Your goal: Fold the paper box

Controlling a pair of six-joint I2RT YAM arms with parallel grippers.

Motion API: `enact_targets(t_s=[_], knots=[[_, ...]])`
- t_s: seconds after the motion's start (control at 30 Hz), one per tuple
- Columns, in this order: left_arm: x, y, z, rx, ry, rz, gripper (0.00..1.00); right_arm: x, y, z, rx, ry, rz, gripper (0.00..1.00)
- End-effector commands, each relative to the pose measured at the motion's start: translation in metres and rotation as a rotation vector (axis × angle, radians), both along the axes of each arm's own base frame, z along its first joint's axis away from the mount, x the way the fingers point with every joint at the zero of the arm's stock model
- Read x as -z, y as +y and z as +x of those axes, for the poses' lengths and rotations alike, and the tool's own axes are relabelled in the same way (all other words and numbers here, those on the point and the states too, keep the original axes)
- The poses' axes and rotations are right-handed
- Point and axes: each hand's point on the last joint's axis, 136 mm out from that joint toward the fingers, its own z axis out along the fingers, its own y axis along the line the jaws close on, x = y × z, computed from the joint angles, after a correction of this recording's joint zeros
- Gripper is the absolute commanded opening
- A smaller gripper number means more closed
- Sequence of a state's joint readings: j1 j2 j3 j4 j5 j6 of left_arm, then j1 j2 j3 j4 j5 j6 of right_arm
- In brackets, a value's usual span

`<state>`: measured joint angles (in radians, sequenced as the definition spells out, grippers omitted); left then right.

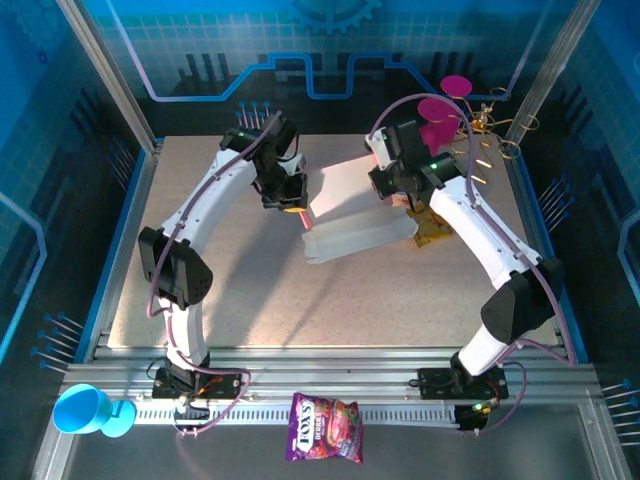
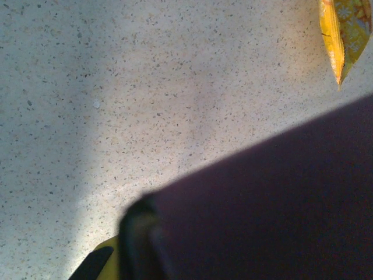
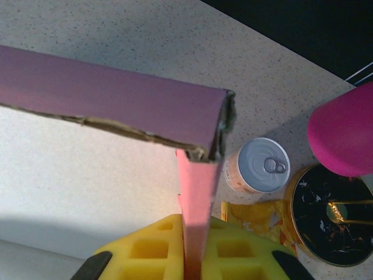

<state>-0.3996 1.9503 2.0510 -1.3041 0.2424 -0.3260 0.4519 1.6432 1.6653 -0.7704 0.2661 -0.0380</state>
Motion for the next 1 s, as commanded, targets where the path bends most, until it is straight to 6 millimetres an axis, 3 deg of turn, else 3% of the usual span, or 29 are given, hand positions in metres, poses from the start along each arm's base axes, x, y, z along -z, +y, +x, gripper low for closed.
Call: enact_targets(t_s=[0.0, 0.67, 0.97], knots=[[-0.010, -0.001, -0.004, -0.045, 0.020, -0.003, 0.00, 0.005, -0.005, -0.005, 0.028, 0.024, -0.092, 0.00], [-0.001, 0.010, -0.004, -0.148, 0.076, 0.101, 0.00, 0.000, -0.028, -0.012, 0.283, 0.011, -0.403, 0.00], [-0.002, 0.011, -0.003, -0.156, 0.082, 0.113, 0.00, 0.003, -0.010, -0.016, 0.269, 0.012, -0.389, 0.00]])
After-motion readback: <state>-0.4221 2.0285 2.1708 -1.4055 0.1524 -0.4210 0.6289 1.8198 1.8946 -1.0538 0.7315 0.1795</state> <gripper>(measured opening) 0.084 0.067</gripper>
